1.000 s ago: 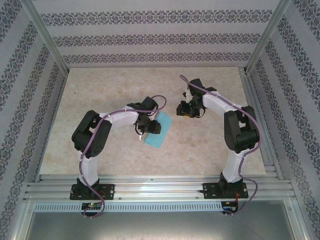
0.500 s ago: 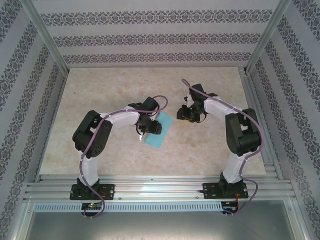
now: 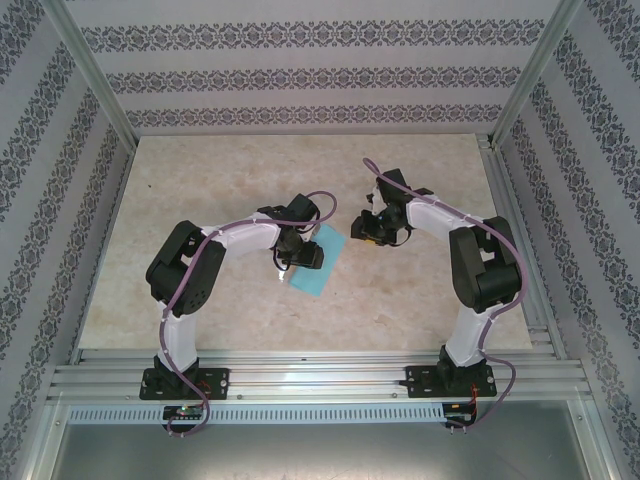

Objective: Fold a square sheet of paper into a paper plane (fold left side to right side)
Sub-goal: First fold in half a square sheet of paper at the center of the table, then hold the square sheet of paper at the center of the table.

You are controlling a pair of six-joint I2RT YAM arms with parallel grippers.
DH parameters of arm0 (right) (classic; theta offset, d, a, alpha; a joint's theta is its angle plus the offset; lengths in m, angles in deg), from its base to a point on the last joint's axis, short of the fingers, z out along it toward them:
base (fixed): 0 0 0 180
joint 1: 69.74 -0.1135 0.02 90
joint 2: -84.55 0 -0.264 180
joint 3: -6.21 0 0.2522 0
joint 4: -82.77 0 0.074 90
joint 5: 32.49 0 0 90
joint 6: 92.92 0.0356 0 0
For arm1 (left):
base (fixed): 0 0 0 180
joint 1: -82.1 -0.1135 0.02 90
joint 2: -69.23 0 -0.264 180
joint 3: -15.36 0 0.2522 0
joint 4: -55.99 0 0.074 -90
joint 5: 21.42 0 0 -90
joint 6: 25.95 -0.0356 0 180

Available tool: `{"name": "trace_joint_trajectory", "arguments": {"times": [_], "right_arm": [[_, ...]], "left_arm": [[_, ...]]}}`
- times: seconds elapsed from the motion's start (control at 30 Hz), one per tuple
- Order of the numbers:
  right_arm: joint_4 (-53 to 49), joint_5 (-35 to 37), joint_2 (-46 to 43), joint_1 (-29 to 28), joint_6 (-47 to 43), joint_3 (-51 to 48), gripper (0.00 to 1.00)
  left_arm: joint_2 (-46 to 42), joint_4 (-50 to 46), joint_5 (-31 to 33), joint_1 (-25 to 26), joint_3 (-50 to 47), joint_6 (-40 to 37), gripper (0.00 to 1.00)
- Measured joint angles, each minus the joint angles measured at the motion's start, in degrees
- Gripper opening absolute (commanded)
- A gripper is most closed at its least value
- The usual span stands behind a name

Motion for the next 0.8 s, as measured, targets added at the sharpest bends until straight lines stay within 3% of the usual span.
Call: {"name": "trace_joint_trajectory", "arguments": {"times": [0.3,0.8], "right_arm": [[6.56,-3.48,0.00,-2.71,5.64,-2.67,0.10],[11.08,-4.46,4.26,-6.14,9.73,-2.67,0.09]], "left_arm": [[0.07,0.00,0.13,0.00,0.00,-0.02,0.49],[0.26,-0.39,0.70,0.31,0.33,-0.22,0.49]]}}
